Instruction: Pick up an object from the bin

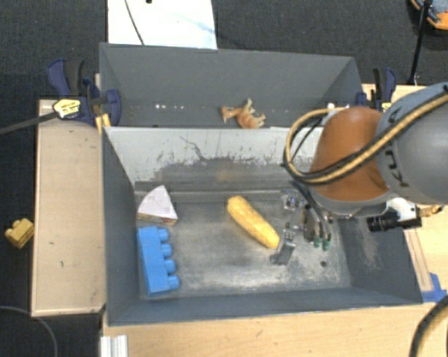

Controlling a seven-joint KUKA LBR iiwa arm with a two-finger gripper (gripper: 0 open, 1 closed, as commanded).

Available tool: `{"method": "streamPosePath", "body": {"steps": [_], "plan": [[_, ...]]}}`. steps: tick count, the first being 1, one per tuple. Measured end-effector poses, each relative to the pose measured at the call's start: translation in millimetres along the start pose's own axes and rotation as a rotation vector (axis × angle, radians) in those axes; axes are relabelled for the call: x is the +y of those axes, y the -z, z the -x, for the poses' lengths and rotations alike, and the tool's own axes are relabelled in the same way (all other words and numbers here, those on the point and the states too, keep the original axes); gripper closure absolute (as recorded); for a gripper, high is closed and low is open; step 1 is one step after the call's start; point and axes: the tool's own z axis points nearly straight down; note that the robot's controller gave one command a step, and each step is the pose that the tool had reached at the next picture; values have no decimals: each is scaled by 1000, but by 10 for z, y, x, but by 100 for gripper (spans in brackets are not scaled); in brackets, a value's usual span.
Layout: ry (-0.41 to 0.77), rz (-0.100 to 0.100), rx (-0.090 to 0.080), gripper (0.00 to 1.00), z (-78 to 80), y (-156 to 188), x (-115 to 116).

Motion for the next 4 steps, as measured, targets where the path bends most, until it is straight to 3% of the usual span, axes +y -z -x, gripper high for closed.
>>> {"method": "streamPosePath", "body": {"steps": [1, 2, 3, 4], "plan": [[232, 0, -3, 0, 127, -356, 208], [-66, 0, -1, 100, 221, -621, 409], [-65, 0, -1, 100, 221, -621, 409], [-64, -3, 7, 100, 146, -153, 353]]}}
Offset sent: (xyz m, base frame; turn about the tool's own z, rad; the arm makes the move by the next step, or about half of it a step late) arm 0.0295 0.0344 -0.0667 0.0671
